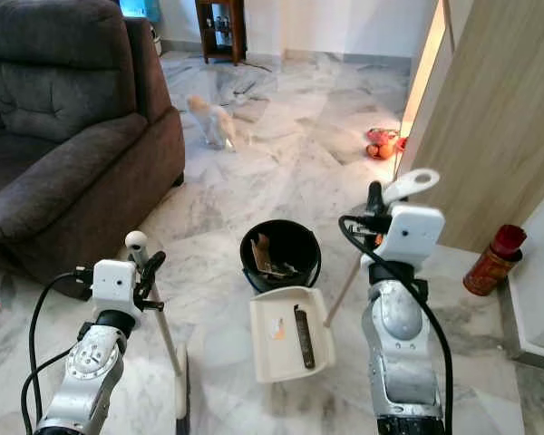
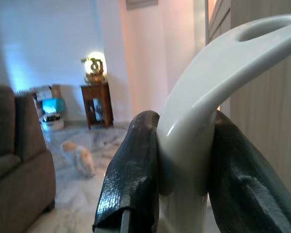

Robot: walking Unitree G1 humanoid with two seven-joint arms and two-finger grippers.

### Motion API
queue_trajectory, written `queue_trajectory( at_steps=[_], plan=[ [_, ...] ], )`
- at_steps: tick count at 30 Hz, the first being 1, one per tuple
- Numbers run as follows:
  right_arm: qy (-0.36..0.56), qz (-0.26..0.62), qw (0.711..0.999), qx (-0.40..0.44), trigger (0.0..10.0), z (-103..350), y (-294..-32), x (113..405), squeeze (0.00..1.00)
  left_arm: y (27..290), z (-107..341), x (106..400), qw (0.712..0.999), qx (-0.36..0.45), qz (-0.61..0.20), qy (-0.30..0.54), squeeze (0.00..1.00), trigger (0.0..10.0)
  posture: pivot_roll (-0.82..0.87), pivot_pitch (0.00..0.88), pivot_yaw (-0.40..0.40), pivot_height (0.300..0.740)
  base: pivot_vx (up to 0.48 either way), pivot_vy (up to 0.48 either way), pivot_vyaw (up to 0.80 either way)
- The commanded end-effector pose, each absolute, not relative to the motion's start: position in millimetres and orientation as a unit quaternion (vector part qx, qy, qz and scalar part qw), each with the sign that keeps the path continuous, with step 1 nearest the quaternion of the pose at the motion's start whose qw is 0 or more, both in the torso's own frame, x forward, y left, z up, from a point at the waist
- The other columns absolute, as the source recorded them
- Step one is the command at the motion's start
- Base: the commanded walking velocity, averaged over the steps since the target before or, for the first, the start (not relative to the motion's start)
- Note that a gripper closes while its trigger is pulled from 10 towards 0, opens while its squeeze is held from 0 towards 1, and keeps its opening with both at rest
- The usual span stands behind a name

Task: Sweep floor

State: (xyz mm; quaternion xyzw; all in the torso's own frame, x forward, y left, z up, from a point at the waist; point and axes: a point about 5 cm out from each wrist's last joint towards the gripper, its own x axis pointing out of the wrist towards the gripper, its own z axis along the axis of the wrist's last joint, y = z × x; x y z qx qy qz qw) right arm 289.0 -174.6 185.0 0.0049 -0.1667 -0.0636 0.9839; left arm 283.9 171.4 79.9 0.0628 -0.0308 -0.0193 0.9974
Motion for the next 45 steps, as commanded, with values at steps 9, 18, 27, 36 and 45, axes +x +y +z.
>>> queue_trajectory(
  at_steps=[9, 18, 27, 36, 45],
  plan=[
    [-0.247, -0.063, 0.966, 0.053, 10.0, 235.5, -158.2, 288.9, 0.00, 176.5, 92.2, 284.3, 0.995, 0.073, -0.012, -0.060, 0.00, 10.0, 0.10, 0.000, 0.058, 0.740, 0.000, 0.000, 0.00],
    [-0.269, -0.064, 0.958, 0.069, 10.0, 252.6, -155.1, 291.6, 0.00, 176.3, 92.7, 283.8, 0.995, 0.081, -0.012, -0.064, 0.00, 10.0, 0.10, 0.000, 0.058, 0.740, 0.095, 0.000, 0.00],
    [-0.266, -0.060, 0.959, 0.075, 10.0, 252.9, -151.8, 293.1, 0.00, 176.3, 93.2, 283.6, 0.994, 0.083, -0.011, -0.067, 0.00, 10.0, 0.11, 0.000, 0.057, 0.740, 0.384, 0.000, 0.00],
    [-0.267, -0.058, 0.959, 0.078, 10.0, 253.1, -151.3, 294.4, 0.00, 175.9, 93.4, 284.6, 0.994, 0.082, -0.011, -0.067, 0.00, 10.0, 0.11, 0.000, 0.052, 0.740, 0.414, 0.000, 0.00],
    [-0.258, -0.055, 0.961, 0.080, 10.0, 248.7, -149.9, 295.2, 0.00, 175.2, 94.4, 285.5, 0.994, 0.079, -0.010, -0.070, 0.00, 10.0, 0.11, 0.000, 0.051, 0.740, 0.413, 0.000, 0.00]
  ],
)
